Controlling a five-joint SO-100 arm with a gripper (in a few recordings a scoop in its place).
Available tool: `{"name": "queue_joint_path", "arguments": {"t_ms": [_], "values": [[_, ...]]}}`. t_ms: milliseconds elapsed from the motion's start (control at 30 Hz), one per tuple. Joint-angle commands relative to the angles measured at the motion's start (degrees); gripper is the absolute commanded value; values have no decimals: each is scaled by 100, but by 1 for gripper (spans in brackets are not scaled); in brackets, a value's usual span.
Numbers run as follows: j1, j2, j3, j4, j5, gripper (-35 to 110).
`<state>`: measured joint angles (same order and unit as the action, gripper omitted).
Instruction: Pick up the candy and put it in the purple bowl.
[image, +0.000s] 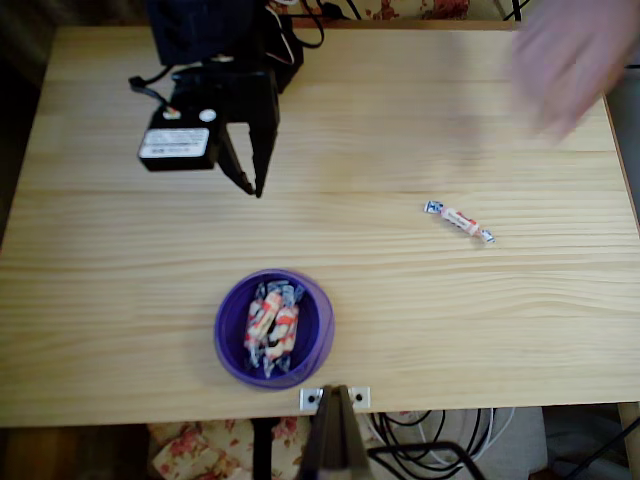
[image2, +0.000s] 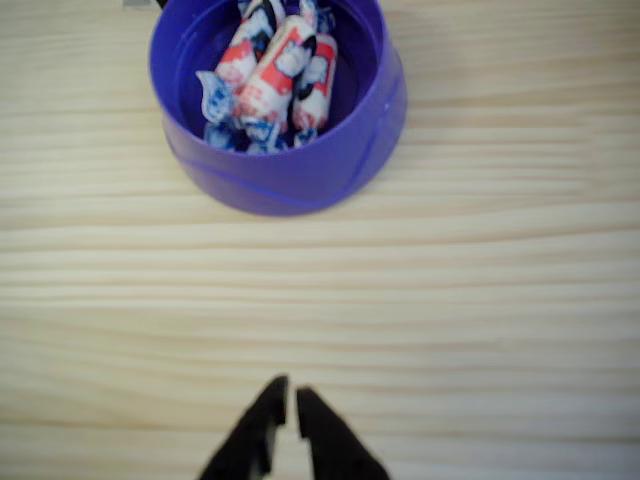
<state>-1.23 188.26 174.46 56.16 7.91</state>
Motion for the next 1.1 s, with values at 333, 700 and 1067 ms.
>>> {"name": "queue_joint_path", "arguments": {"t_ms": [333,700,1067], "values": [[9,79,-70,-9,35,-1],[9,79,-70,-9,35,-1],[-202,79,-70,-18,-185,-1]]}}
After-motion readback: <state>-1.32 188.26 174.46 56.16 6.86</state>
